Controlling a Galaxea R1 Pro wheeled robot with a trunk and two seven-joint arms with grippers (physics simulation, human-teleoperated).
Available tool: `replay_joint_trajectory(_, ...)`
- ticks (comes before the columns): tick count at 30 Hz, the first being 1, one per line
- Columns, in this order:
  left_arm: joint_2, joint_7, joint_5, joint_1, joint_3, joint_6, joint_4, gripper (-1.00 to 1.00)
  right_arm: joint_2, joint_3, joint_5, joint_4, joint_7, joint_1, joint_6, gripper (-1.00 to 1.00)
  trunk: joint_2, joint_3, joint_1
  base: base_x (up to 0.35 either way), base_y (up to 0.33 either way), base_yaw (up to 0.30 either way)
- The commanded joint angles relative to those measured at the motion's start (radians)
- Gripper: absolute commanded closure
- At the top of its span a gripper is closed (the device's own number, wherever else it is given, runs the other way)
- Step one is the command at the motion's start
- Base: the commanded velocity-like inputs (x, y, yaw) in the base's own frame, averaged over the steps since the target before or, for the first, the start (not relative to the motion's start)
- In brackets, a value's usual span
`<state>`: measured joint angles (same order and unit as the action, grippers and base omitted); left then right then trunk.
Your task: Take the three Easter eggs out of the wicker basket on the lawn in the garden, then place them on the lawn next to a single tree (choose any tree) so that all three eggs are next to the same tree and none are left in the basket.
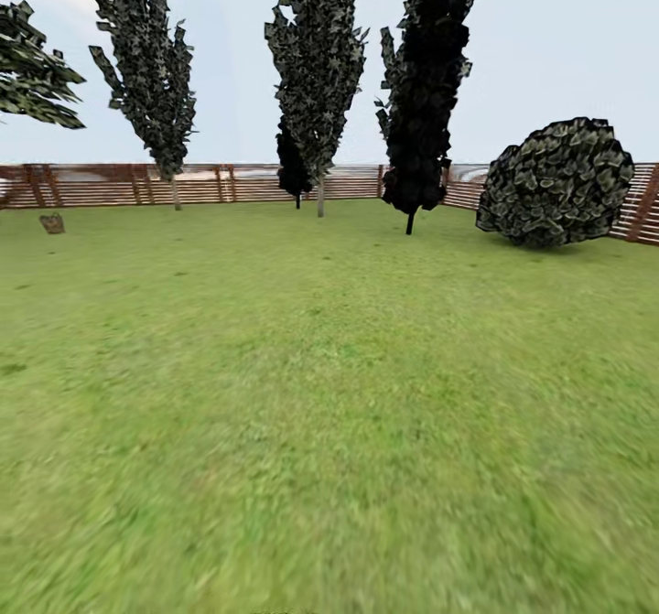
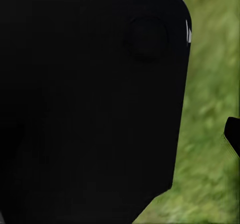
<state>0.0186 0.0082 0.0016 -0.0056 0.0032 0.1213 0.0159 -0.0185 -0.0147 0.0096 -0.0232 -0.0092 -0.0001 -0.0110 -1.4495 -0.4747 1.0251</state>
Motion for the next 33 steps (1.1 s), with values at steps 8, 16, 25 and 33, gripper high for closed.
replay_joint_trajectory(8, 0.002, 0.001, 0.001, -0.001, -0.001, 0.006, -0.001, -1.0, 0.0, -0.005, 0.005, -0.001, -0.001, 0.0, -0.003, -1.0, 0.0, -0.005, 0.0, 0.0, 0.0, 0.282)
replay_joint_trajectory(16, 0.002, 0.001, 0.0, -0.001, -0.001, 0.007, -0.001, -1.0, 0.001, -0.007, 0.014, -0.014, -0.002, 0.0, -0.015, -1.0, 0.0, -0.008, 0.0, 0.0, 0.0, 0.28)
replay_joint_trajectory(25, -0.001, 0.001, 0.002, -0.001, 0.001, 0.008, -0.001, -1.0, 0.0, -0.01, 0.048, -0.02, -0.002, 0.0, -0.016, -1.0, 0.0, -0.012, 0.0, 0.0, 0.0, 0.28)
replay_joint_trajectory(33, -0.002, 0.002, 0.006, -0.001, 0.004, 0.012, -0.001, -1.0, -0.001, -0.011, 0.055, -0.019, -0.002, 0.0, -0.017, -1.0, 0.0, -0.016, 0.0, 0.0, 0.0, 0.277)
